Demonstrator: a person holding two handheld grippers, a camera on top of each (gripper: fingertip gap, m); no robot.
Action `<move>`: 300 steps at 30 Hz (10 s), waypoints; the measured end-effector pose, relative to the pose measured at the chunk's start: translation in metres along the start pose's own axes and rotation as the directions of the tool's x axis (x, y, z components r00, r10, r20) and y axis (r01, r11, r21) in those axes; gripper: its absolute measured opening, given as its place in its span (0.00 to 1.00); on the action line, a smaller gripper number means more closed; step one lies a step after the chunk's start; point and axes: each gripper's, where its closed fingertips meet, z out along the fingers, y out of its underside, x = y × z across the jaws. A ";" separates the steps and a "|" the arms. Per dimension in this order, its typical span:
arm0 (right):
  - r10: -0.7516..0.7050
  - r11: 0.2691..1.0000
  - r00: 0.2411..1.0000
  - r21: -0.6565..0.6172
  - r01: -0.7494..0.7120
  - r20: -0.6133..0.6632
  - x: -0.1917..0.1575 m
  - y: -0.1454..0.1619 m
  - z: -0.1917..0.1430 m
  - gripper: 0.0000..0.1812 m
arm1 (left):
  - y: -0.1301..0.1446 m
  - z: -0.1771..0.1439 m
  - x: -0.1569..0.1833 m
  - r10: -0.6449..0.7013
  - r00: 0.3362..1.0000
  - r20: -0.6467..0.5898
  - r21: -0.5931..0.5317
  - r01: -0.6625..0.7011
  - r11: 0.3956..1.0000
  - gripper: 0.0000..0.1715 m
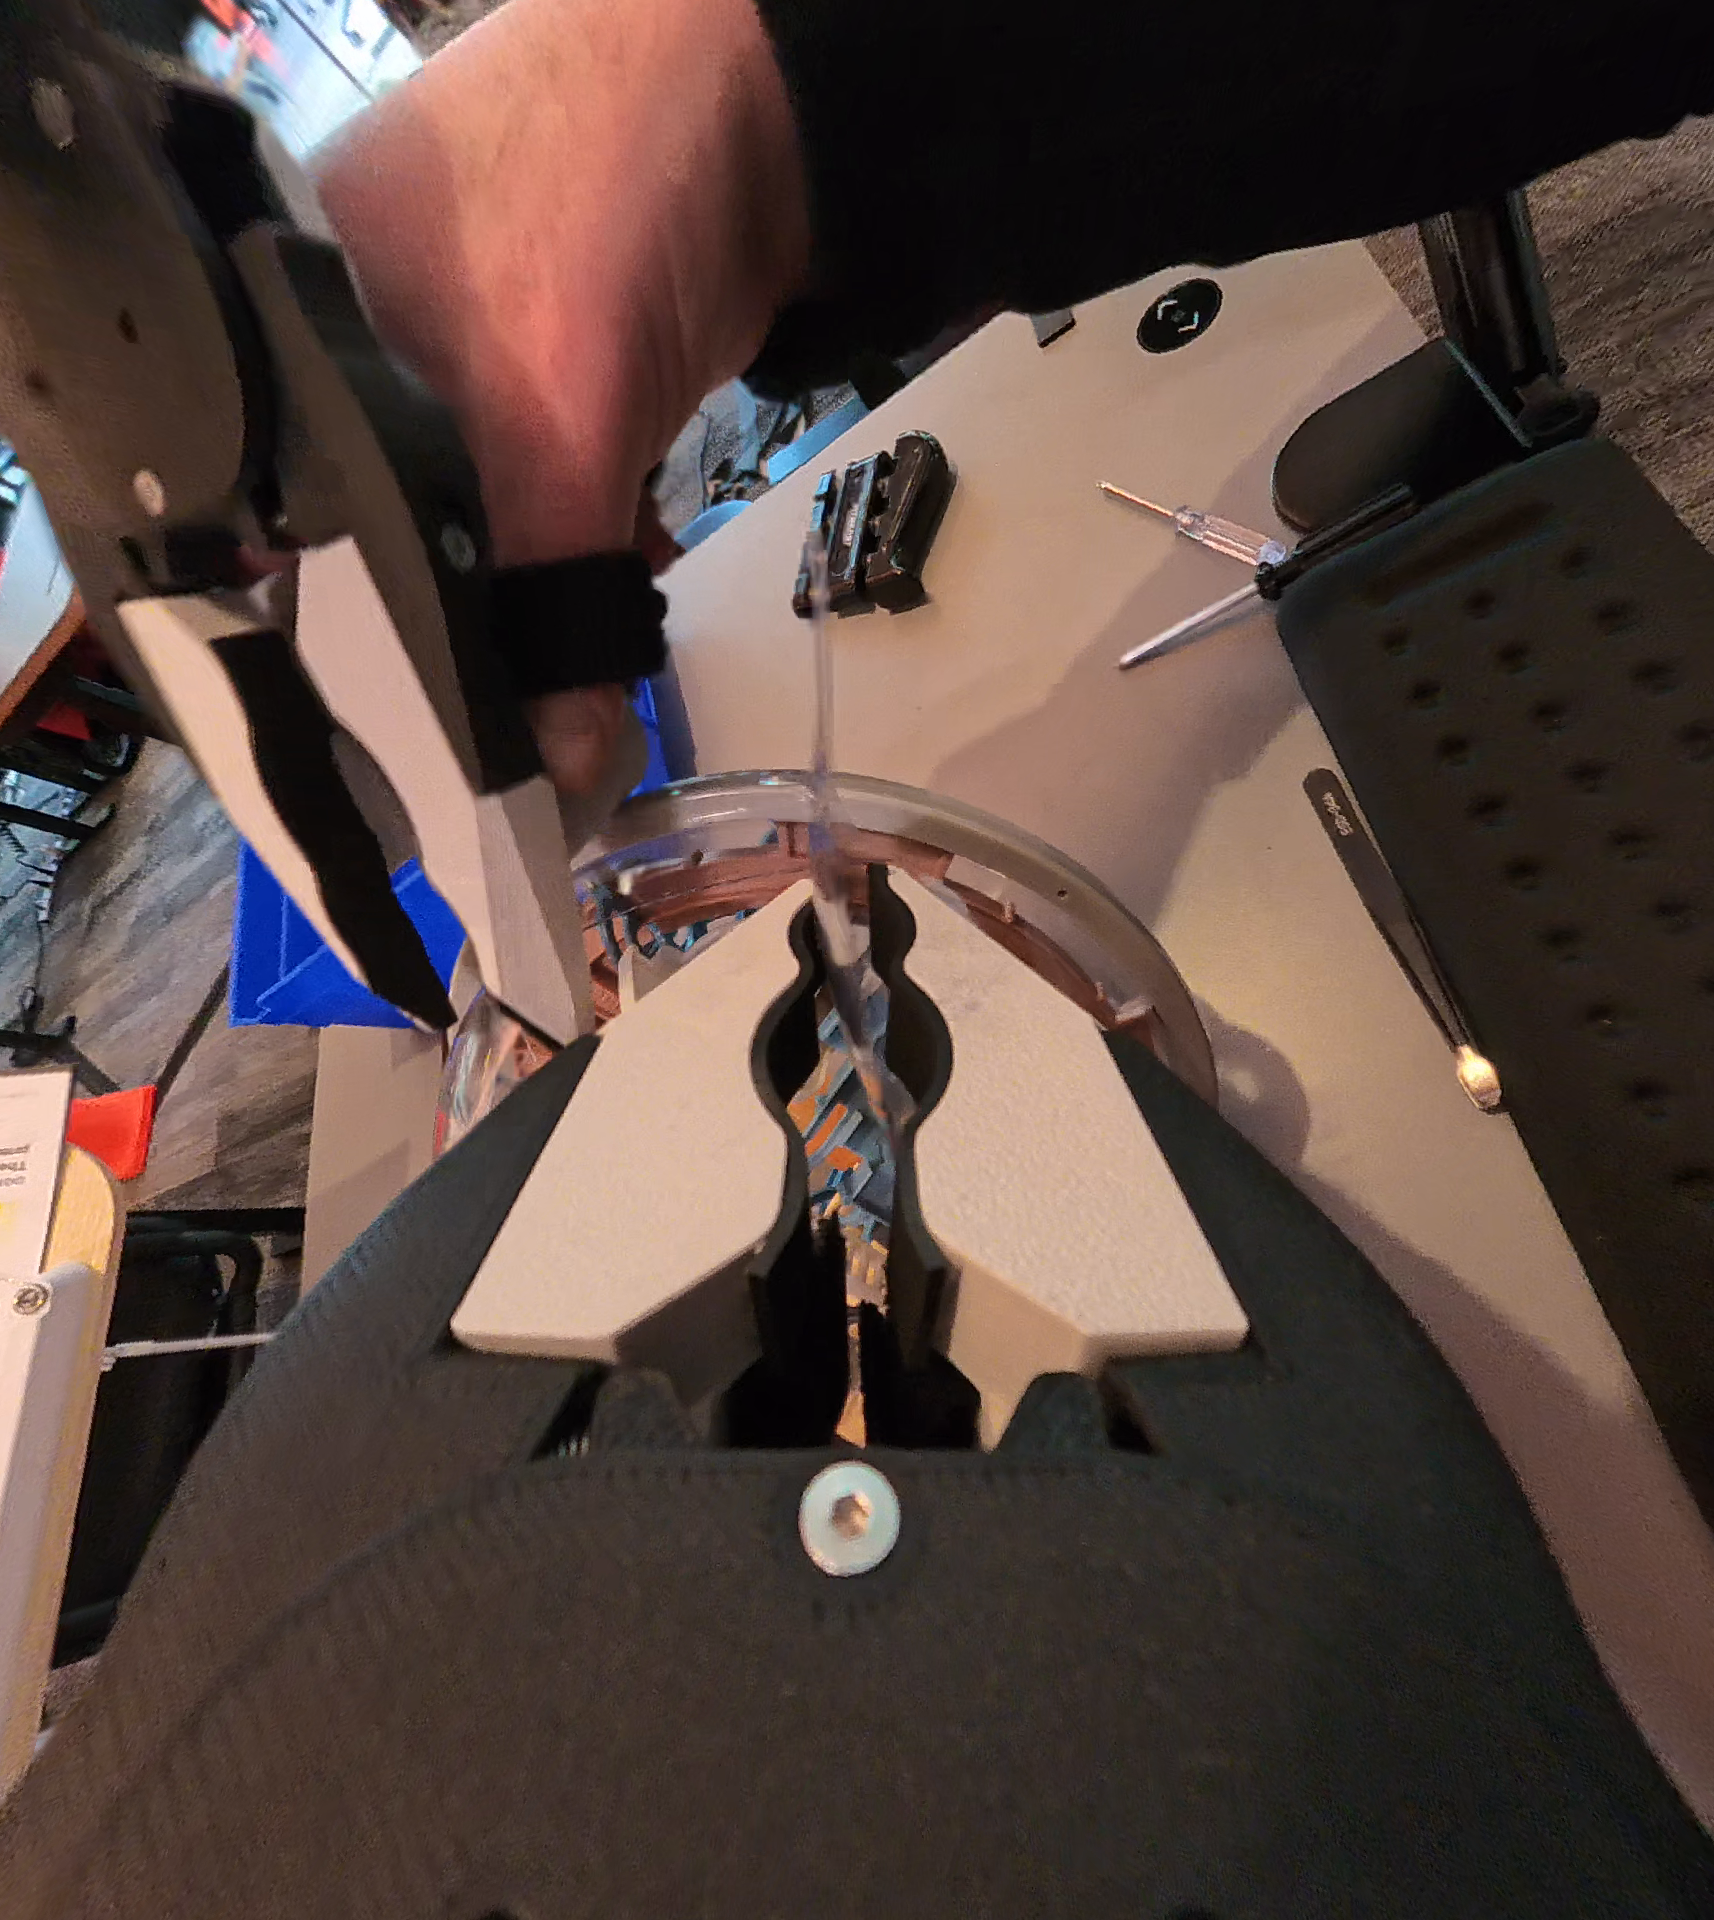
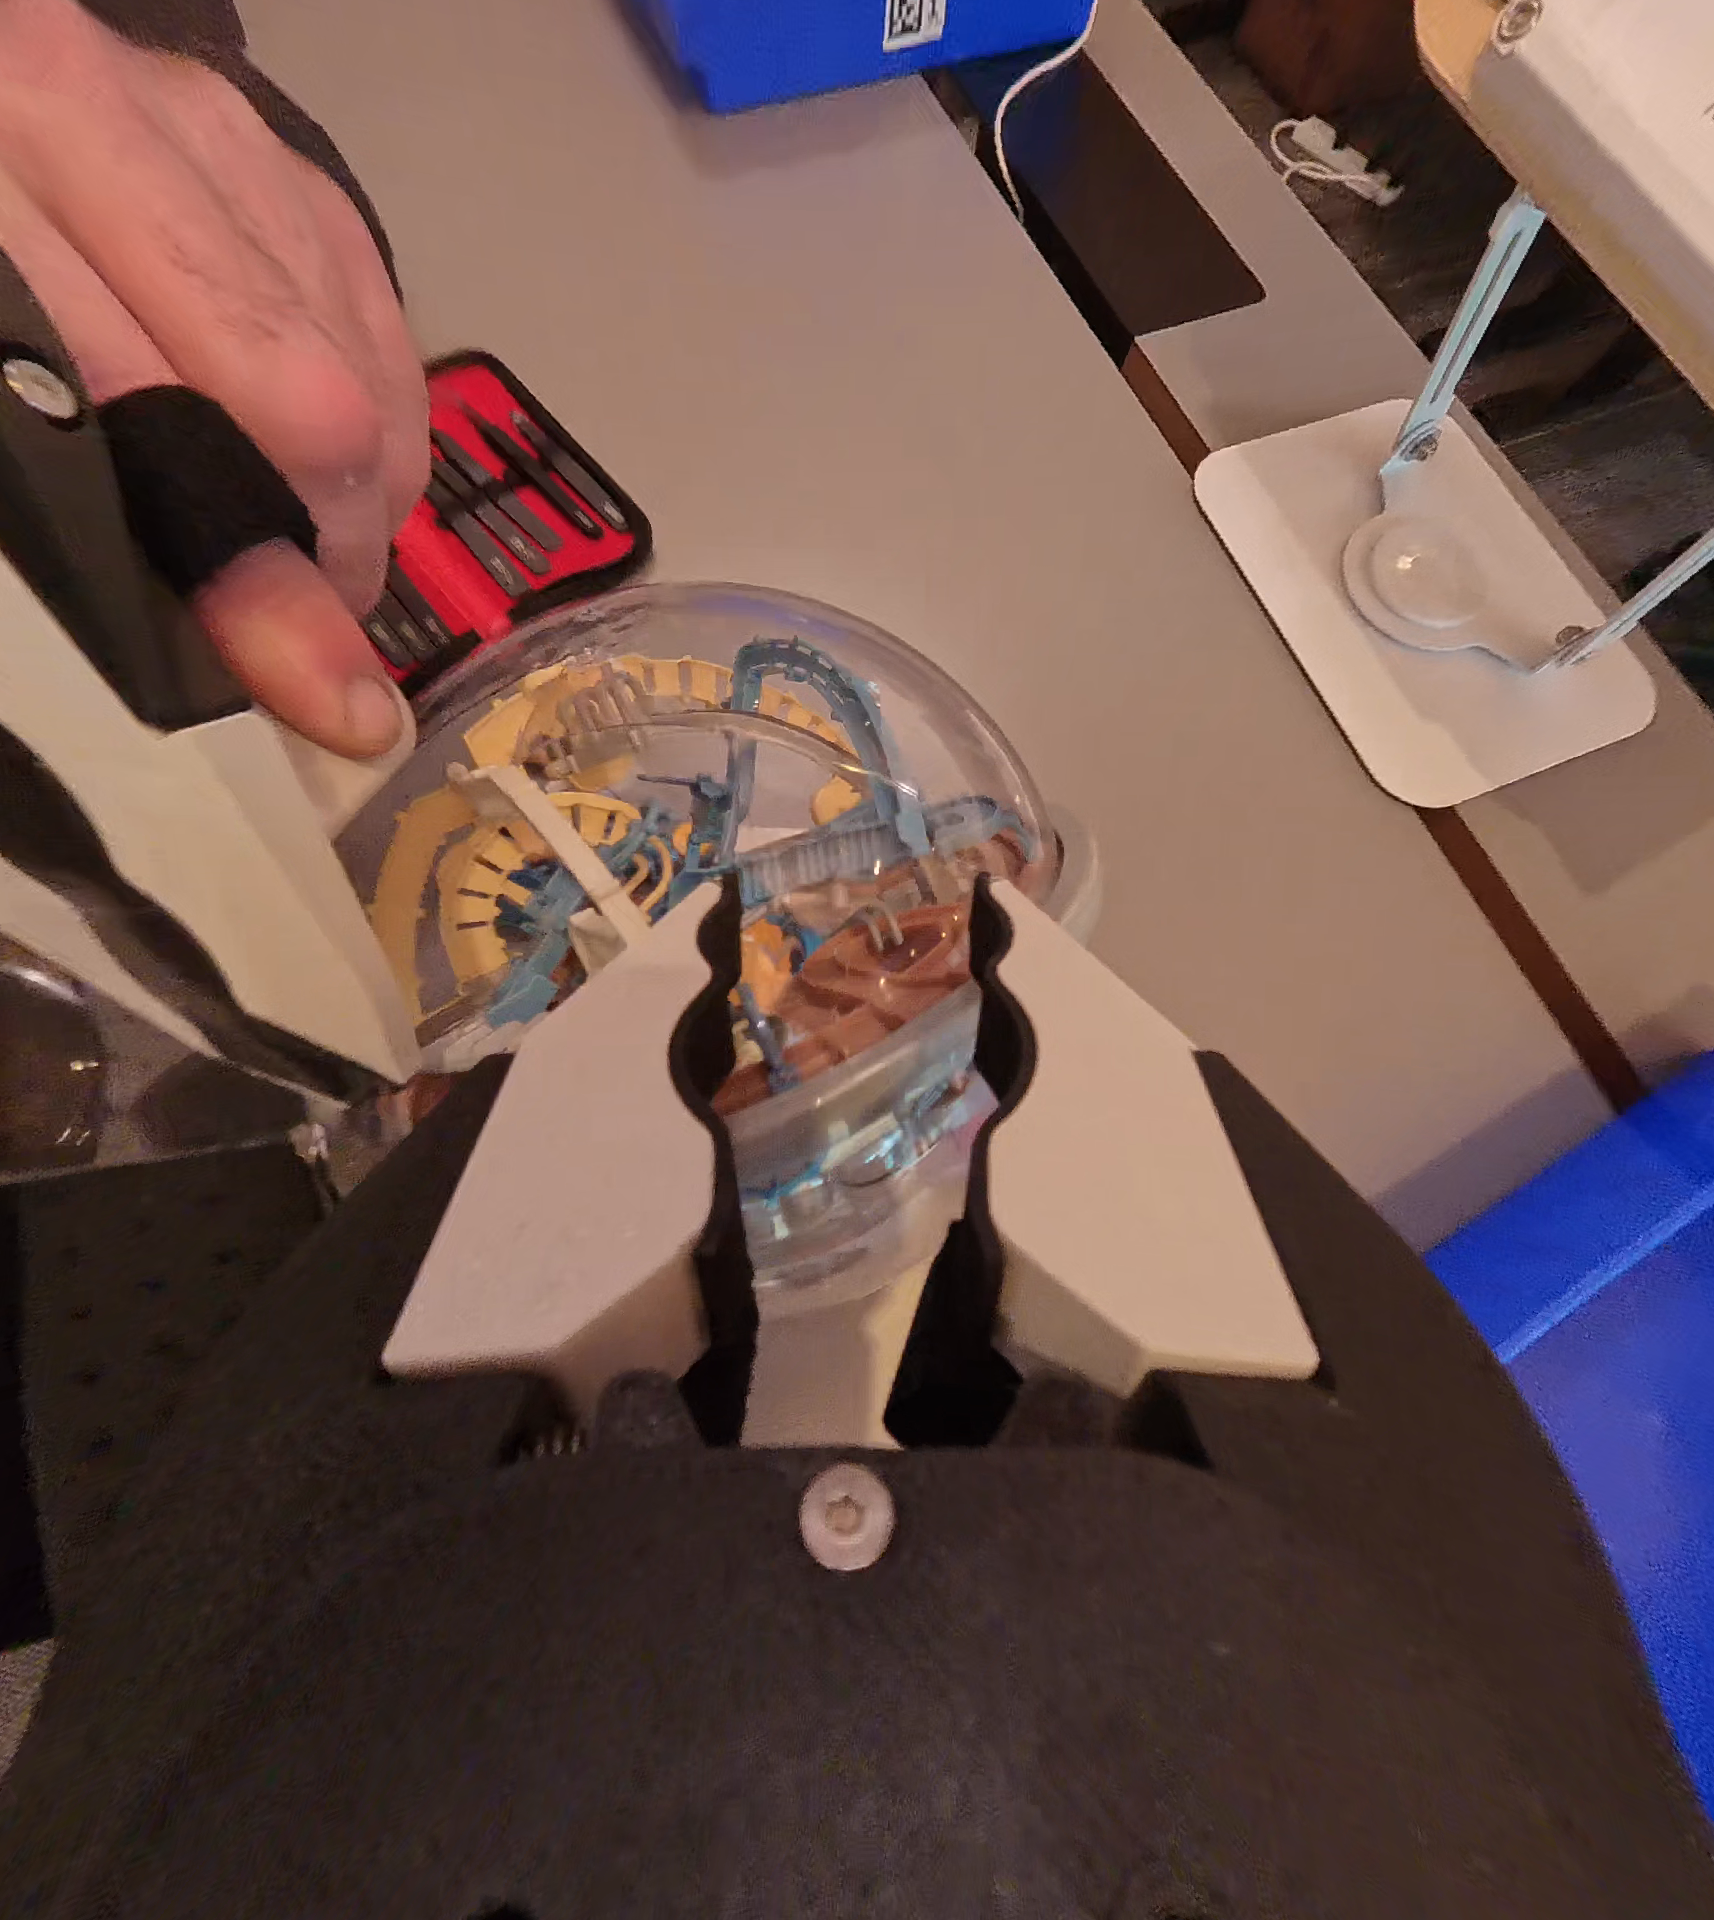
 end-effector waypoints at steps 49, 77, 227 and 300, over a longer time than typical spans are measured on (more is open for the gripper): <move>-0.226 0.974 0.944 -0.090 0.210 -0.241 0.029 -0.022 0.043 0.00 | -0.010 0.016 -0.003 0.438 0.812 0.386 -0.159 -0.409 0.898 0.00; 0.185 0.980 0.955 0.029 -0.197 0.232 -0.137 0.030 0.051 0.24 | 0.056 -0.011 -0.123 -0.222 0.940 0.259 0.137 0.191 0.972 0.00; 0.234 0.969 0.970 -0.065 -0.238 -0.066 -0.208 0.176 0.024 0.29 | 0.037 -0.030 0.066 -0.005 0.549 -0.836 -0.190 -0.282 0.940 0.00; 0.327 0.941 0.944 -0.110 -0.321 0.040 -0.232 0.136 0.001 0.30 | 0.009 0.013 0.038 -0.164 0.409 -0.898 -0.282 -0.248 0.927 0.00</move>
